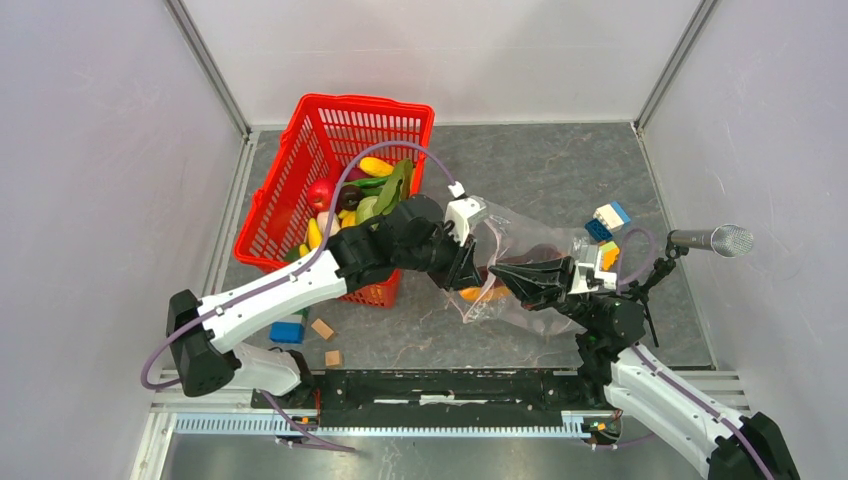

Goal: Place the food in the zip-top bag and seal the zipper
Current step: Place the fake food in the zipper food storage bag.

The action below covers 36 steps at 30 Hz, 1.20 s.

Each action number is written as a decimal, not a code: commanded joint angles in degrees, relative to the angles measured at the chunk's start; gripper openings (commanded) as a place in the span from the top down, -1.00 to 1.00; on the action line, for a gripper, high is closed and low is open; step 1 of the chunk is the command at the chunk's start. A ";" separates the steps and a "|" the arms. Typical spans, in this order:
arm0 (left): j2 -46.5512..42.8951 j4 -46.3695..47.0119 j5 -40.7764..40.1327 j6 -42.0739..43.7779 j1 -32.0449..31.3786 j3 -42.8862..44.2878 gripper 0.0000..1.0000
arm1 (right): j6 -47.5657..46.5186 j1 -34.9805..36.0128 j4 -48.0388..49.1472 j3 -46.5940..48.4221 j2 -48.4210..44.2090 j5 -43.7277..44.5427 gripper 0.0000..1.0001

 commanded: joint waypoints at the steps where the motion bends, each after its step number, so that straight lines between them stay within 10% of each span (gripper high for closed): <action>1: -0.32 1.45 4.92 2.61 0.66 2.30 0.96 | -3.77 -0.16 -0.66 0.39 -0.47 -0.84 1.00; 8: -3.79 3.97 10.50 1.24 3.97 0.30 0.96 | -8.78 -0.18 -6.02 -0.37 -3.39 0.52 1.00; 27: -4.22 19.64 -11.66 -5.88 5.30 -3.58 0.95 | -4.64 -0.09 -10.95 4.56 1.64 -14.40 1.00; 36: 3.09 13.89 -2.15 -1.98 5.32 1.36 0.96 | -3.92 -0.16 -9.20 5.27 1.73 -15.94 1.00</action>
